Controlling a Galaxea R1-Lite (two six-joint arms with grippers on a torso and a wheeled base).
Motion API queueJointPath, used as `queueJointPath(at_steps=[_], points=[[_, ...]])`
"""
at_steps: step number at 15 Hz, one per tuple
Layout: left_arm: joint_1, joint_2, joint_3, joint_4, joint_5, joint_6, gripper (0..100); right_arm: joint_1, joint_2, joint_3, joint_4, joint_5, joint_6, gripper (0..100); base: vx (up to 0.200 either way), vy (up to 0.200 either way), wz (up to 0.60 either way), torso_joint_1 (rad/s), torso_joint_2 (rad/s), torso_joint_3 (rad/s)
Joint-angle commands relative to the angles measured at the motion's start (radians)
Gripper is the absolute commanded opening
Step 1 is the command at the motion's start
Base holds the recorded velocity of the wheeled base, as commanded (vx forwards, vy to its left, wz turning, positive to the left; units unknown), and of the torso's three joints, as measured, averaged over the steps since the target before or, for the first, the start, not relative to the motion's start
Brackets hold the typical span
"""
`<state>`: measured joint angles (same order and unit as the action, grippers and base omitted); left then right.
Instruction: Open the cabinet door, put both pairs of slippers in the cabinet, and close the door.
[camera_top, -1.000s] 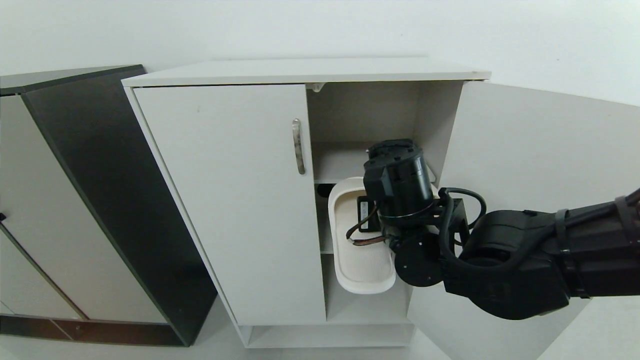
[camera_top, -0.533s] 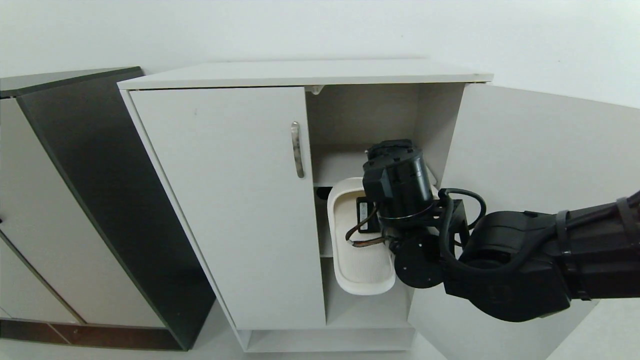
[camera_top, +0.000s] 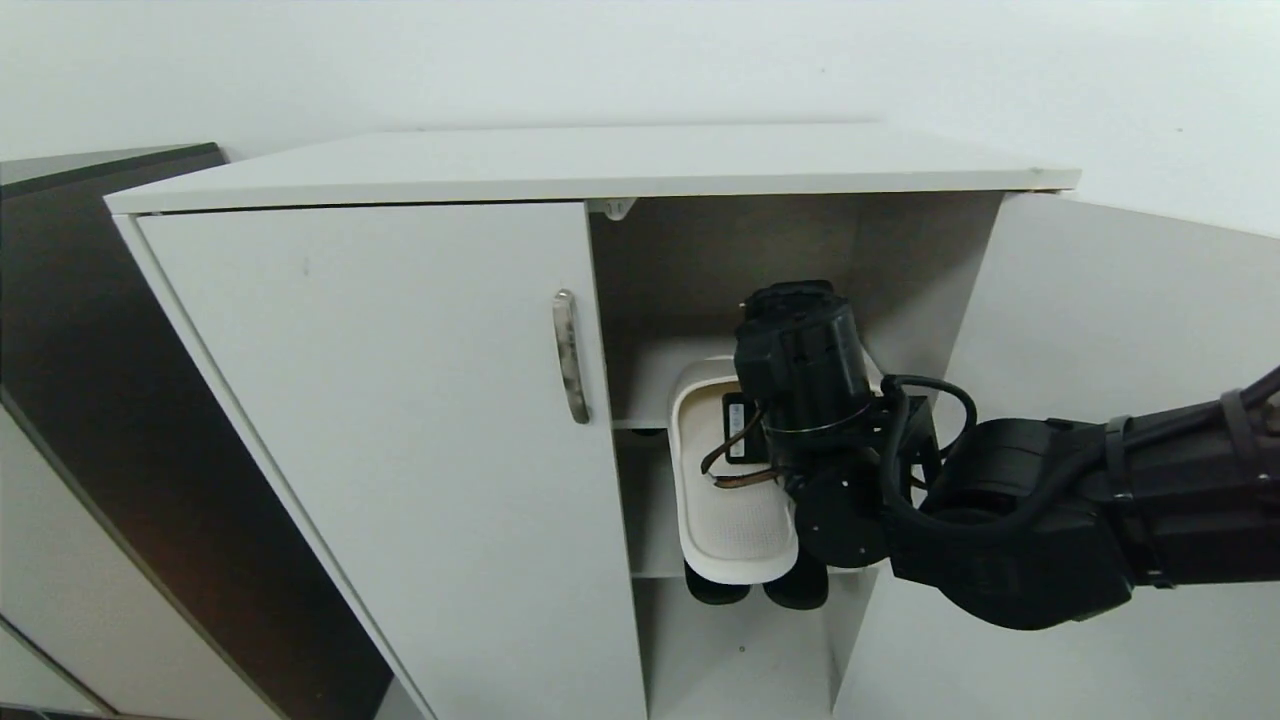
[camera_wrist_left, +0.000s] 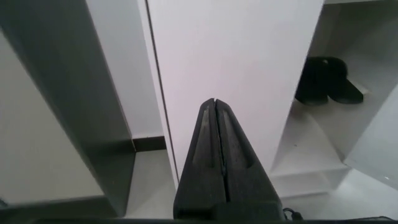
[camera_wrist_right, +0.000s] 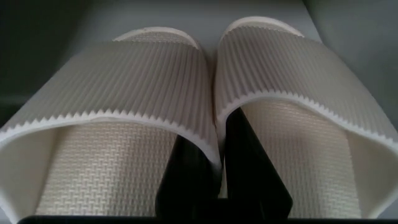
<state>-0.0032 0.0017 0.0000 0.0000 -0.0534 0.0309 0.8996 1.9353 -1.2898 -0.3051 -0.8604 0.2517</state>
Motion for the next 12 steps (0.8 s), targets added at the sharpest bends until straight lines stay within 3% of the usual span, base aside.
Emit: queueJointPath(at_steps=[1,2,7,12], points=[[0.000,0.000,0.000,0.000,0.000,0.000,0,0.002,-0.001,0.007,-0.002,0.000,-0.005,0,0.200,0.000,0.00,0.007,0.00,0.007],[0.000,0.000,0.000,0.000,0.000,0.000,0,0.002,-0.001,0.009,-0.002,0.000,-0.005,0,0.200,0.000,0.00,0.007,0.00,0.007],[0.000,0.000,0.000,0.000,0.000,0.000,0,-0.016,-0.001,0.046,-0.046,0.011,-0.022,0,0.000,0.000,0.00,0.000,0.00,0.000],[0.000,0.000,0.000,0.000,0.000,0.000,0,-0.080,0.028,-0.019,-0.049,0.113,-0.074,0,0.000,0.000,0.00,0.000,0.00,0.000]])
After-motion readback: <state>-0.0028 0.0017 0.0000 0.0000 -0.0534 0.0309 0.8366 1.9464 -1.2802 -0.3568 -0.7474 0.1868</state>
